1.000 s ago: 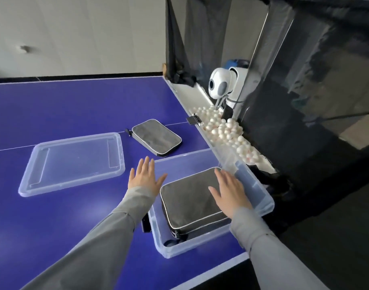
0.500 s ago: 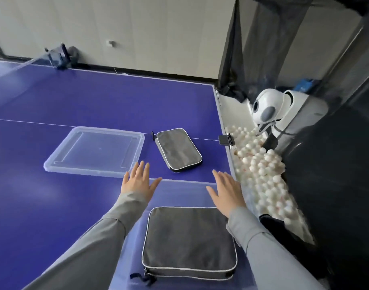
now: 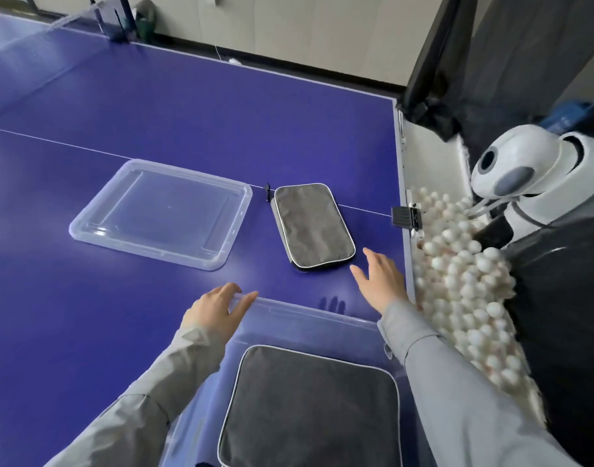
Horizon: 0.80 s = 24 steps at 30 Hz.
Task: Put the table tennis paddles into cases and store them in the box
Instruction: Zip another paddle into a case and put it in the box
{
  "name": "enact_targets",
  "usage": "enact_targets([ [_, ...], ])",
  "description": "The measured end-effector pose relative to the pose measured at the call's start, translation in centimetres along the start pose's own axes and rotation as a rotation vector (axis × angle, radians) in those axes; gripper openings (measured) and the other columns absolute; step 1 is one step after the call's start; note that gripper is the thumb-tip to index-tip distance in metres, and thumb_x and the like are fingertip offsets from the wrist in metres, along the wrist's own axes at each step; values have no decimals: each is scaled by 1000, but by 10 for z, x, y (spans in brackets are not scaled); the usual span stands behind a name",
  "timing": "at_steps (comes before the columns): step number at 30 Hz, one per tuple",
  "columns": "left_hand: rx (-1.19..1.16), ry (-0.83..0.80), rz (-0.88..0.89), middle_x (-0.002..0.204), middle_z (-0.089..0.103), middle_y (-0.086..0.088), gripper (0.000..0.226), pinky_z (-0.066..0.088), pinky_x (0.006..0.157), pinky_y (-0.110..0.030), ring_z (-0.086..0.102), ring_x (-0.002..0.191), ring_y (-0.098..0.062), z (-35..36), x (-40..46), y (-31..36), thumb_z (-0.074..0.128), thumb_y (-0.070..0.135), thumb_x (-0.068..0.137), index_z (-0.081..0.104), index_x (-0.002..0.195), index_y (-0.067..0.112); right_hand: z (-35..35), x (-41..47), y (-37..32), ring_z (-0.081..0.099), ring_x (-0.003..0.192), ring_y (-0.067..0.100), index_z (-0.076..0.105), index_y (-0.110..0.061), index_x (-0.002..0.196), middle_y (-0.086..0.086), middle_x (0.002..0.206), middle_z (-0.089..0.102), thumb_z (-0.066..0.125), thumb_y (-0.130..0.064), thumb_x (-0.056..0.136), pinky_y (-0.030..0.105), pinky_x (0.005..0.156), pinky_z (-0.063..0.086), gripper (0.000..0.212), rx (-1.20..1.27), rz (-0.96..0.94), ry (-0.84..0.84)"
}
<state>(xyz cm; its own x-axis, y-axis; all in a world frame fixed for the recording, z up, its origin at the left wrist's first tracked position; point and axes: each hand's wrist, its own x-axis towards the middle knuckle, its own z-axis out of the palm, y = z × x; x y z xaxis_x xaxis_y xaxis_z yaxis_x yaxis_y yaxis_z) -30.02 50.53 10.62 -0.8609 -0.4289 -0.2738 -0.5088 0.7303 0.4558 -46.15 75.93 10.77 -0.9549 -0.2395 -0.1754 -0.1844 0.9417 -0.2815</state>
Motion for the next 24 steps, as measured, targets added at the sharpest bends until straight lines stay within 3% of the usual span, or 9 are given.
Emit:
enact_targets([
  [8,-53,53,-3,89,63,4,40,50,70,-38,59,82,-28,4,3,-2,48,61,85,49,81,22,35,81,-5,38,127,36,42,-5,135,18,136,47,46,-42,96,47,98,36,54,62,113,-19],
  [12,-90,62,34,84,63,5,58,50,71,-40,60,78,-28,3,2,-3,43,72,81,57,84,16,52,108,0,36,128,37,42,-1,135,20,137,45,49,-47,93,48,99,35,62,99,180,3],
  [16,-114,90,64,81,64,7,72,51,69,-39,61,75,-24,2,0,-4,26,79,67,58,82,16,65,130,4,37,127,37,43,-1,134,20,136,45,52,-52,90,48,98,36,68,134,229,30],
  [24,-130,111,70,77,61,11,71,50,67,-37,59,71,-21,6,-2,-8,21,80,64,58,81,23,87,148,8,38,124,35,44,-3,127,17,131,47,70,-44,80,46,97,35,67,316,271,72],
])
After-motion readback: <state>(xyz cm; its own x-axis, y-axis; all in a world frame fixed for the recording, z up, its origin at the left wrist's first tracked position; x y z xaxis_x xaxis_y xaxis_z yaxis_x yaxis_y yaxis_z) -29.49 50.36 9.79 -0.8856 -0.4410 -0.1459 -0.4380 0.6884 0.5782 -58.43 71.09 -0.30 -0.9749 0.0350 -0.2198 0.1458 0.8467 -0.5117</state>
